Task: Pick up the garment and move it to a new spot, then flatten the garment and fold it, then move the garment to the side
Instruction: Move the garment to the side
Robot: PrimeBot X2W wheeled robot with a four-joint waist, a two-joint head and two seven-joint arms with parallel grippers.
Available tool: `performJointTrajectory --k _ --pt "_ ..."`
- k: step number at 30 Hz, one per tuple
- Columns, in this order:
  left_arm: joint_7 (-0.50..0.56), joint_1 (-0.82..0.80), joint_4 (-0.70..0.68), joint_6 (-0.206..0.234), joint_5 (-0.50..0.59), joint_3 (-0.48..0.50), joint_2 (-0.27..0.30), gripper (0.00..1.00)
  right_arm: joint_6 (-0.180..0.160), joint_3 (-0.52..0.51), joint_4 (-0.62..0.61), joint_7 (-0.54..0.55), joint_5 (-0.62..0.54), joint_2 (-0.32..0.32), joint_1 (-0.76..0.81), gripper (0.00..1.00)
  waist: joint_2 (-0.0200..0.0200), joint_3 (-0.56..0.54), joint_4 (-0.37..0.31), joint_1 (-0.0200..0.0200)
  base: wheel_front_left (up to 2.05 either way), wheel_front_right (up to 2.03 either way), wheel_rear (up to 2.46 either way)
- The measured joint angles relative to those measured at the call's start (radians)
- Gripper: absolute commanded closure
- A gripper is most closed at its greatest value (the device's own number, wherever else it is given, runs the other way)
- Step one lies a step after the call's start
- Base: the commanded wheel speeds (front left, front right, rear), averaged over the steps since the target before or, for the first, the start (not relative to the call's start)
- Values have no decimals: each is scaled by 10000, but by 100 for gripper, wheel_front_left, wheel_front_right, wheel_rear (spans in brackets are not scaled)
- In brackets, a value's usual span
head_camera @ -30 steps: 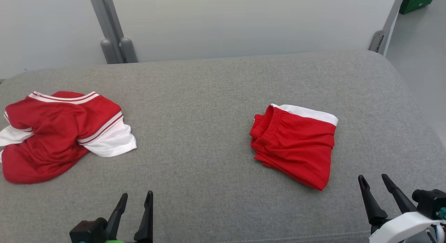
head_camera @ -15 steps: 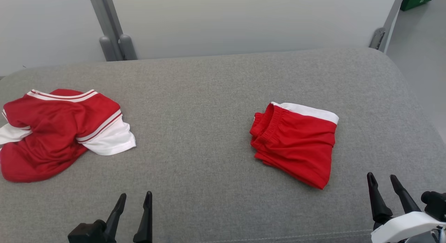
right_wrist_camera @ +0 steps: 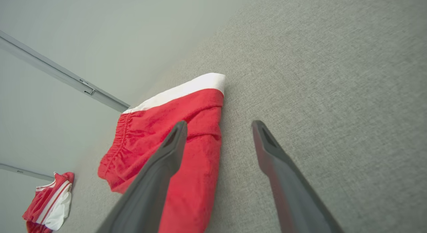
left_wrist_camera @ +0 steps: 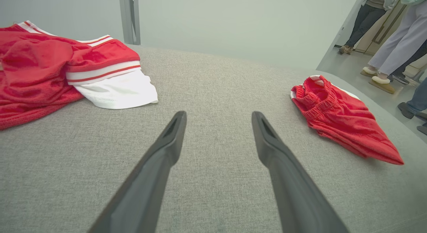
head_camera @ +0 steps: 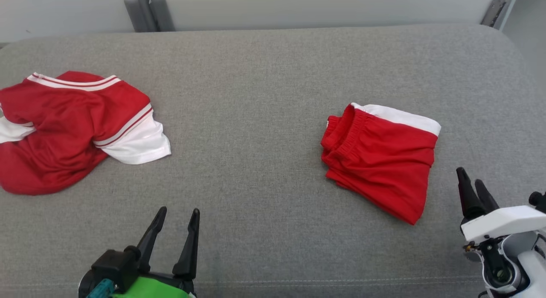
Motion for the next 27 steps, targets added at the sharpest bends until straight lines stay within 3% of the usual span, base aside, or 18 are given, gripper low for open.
performJointTrajectory --k 12,25,26,27 --pt "0 -708 113 -94 31 495 -59 0 635 -320 1369 602 842 54 -1292 0 0 1041 883 1 0 0 0" --pt "0 -973 345 -268 36 546 -150 0 1051 -545 2316 658 1198 82 -2319 0 0 1643 1154 0 0 0 0" --pt "0 -973 345 -268 36 546 -150 0 1051 -545 2316 658 1198 82 -2319 49 0 1643 1154 0 0 0 0" --pt "0 -1011 424 -318 63 543 -203 0 1141 -566 2472 773 1383 69 -2587 87 0 1667 1166 0 0 0 0"
